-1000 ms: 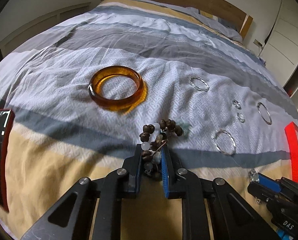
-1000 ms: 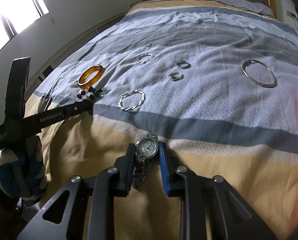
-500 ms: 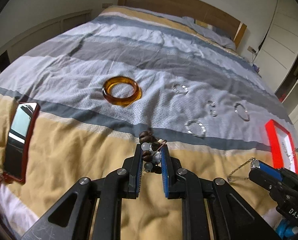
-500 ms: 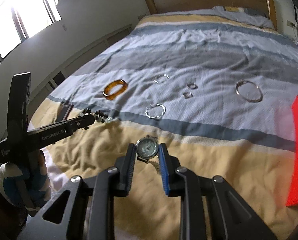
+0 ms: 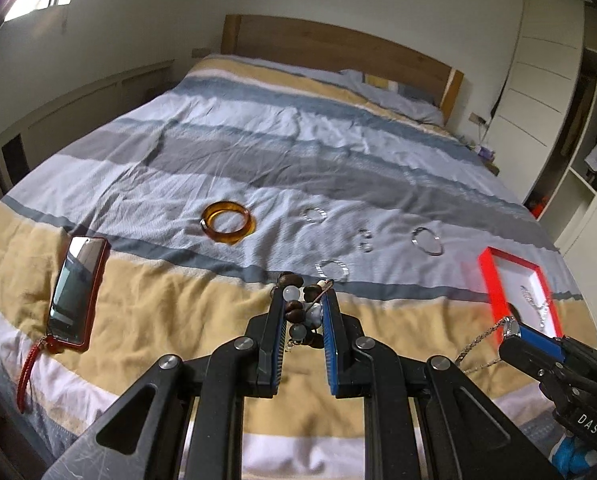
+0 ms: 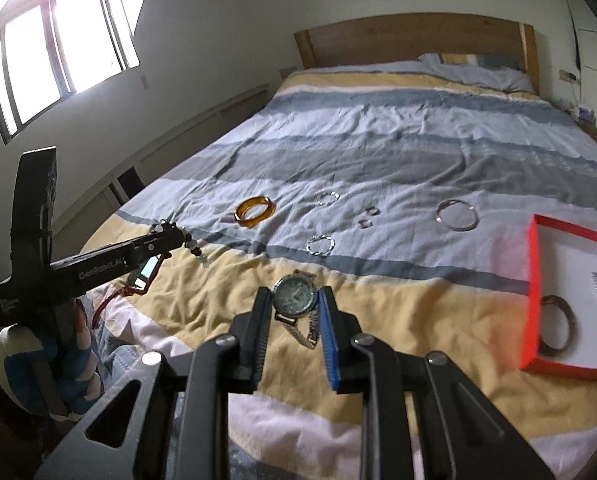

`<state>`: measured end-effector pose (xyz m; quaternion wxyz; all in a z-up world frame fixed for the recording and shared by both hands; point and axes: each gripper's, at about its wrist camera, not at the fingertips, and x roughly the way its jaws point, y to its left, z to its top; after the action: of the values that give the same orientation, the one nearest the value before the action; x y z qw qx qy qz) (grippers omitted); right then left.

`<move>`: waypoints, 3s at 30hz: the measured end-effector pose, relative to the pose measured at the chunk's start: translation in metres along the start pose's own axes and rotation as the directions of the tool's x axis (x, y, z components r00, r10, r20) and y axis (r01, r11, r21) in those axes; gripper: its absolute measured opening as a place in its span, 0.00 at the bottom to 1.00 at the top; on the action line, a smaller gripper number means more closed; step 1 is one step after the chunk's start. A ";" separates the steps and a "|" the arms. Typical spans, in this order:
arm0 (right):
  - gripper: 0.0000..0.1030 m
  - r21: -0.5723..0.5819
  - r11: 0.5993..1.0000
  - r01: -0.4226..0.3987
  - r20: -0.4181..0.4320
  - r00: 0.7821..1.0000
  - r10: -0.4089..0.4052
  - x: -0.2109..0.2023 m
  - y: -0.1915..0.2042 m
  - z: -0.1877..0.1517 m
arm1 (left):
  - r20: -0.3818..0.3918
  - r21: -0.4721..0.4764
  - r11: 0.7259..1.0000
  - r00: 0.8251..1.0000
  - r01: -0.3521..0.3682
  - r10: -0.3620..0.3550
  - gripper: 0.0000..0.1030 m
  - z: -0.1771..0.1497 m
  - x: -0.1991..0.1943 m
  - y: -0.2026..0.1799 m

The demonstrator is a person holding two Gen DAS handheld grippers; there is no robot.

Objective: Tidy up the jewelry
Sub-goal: 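Carry the watch and beaded bracelet over the red box with both tools, then open both tools to release the watch and bracelet into the box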

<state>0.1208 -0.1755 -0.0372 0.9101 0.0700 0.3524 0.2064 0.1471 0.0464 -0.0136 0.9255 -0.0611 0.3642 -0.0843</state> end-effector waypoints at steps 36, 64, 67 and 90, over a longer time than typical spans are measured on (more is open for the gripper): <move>0.21 0.251 0.905 0.343 -0.023 0.937 -0.349 -0.054 -0.325 0.017 | -0.214 0.292 0.859 0.904 0.420 -0.370 0.16 0.037 0.153 -0.351; 0.24 0.181 0.881 0.436 -0.261 0.885 -0.385 0.026 -0.395 0.017 | -0.362 0.244 0.903 0.897 0.354 -0.254 0.19 -0.011 0.268 -0.360; 0.32 0.170 0.878 0.447 -0.247 0.882 -0.401 0.016 -0.391 0.020 | -0.359 0.252 0.901 0.899 0.353 -0.252 0.31 -0.011 0.261 -0.360; 0.32 0.215 0.891 0.400 -0.111 0.917 -0.384 -0.103 -0.246 -0.011 | -0.117 0.246 0.961 0.988 0.128 -0.101 0.67 -0.012 0.071 -0.279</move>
<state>0.1253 -0.4421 -0.0499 0.9064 0.0972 0.4105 -0.0221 0.1590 -0.2414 -0.0202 0.8991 0.0406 0.3938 -0.1866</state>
